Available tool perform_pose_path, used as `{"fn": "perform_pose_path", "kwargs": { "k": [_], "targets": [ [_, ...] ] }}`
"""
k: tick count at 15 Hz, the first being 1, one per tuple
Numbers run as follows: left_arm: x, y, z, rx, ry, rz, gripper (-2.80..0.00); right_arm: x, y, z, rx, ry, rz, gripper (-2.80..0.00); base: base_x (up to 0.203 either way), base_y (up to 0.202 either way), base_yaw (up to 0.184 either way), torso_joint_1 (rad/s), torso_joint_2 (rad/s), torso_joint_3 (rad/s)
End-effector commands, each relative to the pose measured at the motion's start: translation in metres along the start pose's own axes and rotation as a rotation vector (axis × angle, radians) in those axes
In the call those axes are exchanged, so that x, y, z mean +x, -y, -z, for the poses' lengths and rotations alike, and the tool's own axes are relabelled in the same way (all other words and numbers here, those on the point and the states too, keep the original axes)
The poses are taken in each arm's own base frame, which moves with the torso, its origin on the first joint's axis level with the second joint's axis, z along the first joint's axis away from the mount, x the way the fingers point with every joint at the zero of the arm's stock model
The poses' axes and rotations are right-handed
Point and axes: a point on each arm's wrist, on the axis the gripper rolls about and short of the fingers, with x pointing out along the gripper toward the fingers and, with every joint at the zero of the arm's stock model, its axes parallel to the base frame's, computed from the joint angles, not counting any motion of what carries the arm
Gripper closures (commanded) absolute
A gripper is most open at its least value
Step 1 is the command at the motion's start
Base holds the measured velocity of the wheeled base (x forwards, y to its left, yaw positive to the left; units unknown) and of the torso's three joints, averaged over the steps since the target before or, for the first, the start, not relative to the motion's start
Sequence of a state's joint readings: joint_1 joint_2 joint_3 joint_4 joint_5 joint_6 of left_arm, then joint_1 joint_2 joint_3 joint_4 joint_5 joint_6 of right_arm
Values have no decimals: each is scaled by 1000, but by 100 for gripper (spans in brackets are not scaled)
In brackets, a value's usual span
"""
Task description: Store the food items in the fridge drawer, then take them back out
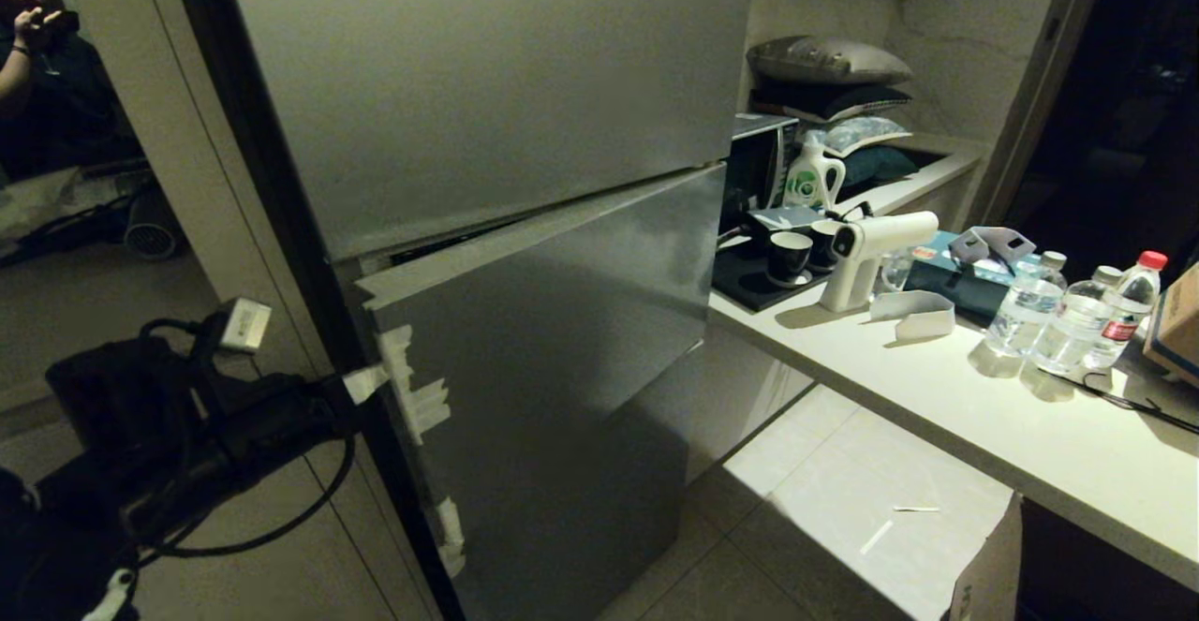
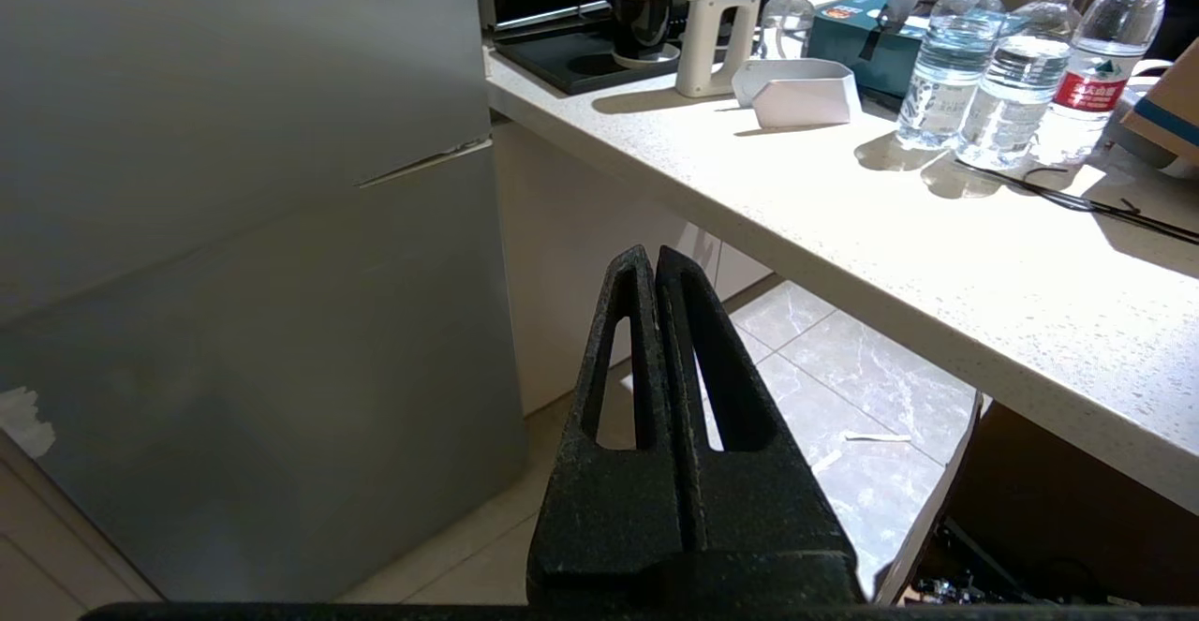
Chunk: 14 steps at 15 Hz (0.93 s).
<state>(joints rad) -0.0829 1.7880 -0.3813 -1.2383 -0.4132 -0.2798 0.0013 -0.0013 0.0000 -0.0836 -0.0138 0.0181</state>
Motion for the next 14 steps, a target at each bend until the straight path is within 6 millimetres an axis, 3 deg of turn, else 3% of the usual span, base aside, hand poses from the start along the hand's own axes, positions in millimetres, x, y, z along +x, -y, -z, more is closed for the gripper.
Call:
{"fn": "perform_pose_path", "kwargs": {
  "k": [1,14],
  "targets": [
    [-12,16,5,5,-12,40,0,2,0,9,0,-30,0,0,0,0,0,0,0,0],
    [-52,113,34,78,-112,427,0,2,0,9,0,-30,0,0,0,0,0,0,0,0]
  ]
}}
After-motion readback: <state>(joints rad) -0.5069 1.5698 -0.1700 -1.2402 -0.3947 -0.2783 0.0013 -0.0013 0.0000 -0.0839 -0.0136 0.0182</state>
